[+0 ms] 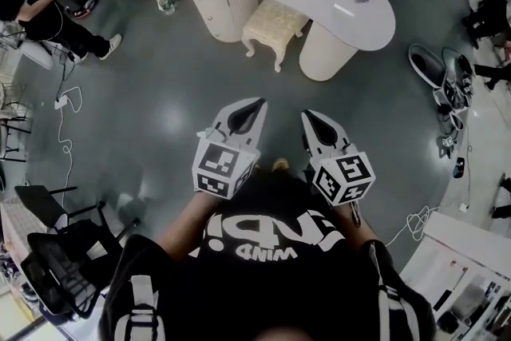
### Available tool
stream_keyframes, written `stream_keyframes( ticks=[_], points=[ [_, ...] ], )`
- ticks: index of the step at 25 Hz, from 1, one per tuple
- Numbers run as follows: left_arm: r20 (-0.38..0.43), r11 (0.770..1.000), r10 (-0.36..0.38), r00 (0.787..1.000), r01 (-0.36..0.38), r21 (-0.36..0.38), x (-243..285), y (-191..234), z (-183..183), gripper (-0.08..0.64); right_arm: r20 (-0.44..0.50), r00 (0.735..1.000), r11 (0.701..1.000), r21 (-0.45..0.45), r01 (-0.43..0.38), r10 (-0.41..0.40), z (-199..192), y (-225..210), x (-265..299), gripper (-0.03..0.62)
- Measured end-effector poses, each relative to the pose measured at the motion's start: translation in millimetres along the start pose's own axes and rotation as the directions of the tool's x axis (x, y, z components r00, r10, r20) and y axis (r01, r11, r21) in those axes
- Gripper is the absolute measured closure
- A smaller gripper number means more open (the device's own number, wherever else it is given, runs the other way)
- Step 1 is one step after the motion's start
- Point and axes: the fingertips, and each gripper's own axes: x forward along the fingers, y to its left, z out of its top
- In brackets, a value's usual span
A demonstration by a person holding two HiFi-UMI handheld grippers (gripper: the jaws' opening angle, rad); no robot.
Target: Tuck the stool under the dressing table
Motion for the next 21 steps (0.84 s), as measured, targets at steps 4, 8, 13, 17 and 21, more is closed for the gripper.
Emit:
stream_keyframes(
  ticks=[4,8,13,17,21],
  points=[
    [-0.003,1.0,-0.001,1.0,0.001,0.011,-1,-2,-1,0.552,-0.003,1.0,1.0,0.002,0.008,-0.008,-3,-1,-2,0.571],
    [-0.009,1.0,0.002,1.0,-0.002,0.013,-3,0,-2,0.552,-0.006,1.0,1.0,0.0,0.011,-0.011,-5,-1,-2,0.571],
    [-0.017,1.0,0.009,1.0,-0.009,0.011,-4,3,-5,0.552,-0.016,1.0,1.0,-0.001,0.004,-0.004,-9,1,-1,0.571],
    [-0.025,1.0,0.012,1.0,-0.011,0.005,-4,7,-8,0.552,-0.024,1.0,1.0,0.001,0.006,-0.006,-12,1,2,0.571],
    [-0.033,1.0,0.012,0.999,-0.012,0.0,-3,12,-11,0.552,-0.029,1.0,1.0,0.005,0.01,-0.01,-14,-1,6,0.571]
  ],
)
